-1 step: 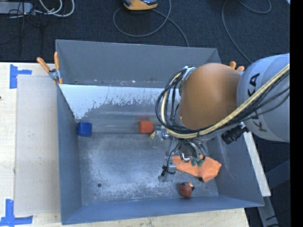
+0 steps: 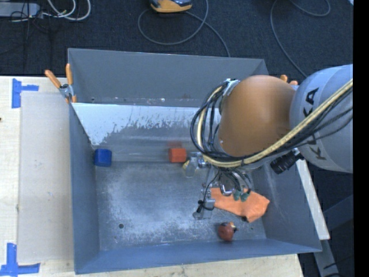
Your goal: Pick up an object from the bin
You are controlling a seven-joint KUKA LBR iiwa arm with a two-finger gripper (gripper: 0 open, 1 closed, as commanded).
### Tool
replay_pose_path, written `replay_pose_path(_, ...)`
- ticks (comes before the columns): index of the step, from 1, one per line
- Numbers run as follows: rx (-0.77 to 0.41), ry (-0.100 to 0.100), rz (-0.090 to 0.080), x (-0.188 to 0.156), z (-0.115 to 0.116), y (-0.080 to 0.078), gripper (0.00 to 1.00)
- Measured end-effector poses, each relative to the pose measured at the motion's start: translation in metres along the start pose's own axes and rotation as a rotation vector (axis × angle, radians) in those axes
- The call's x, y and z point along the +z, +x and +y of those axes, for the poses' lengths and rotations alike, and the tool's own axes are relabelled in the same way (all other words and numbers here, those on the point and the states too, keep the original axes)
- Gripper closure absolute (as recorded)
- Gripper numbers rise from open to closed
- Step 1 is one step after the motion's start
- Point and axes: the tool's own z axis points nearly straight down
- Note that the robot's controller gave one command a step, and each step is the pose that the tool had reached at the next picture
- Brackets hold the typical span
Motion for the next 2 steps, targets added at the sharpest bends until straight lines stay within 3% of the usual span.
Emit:
replay_pose_path(1,0.003,0.000,0.000,0.001,-0.001,0.000,0.00)
replay_pose_path(2,-0.074,0.000,0.002,0.008,-0.004,0.016,0.00)
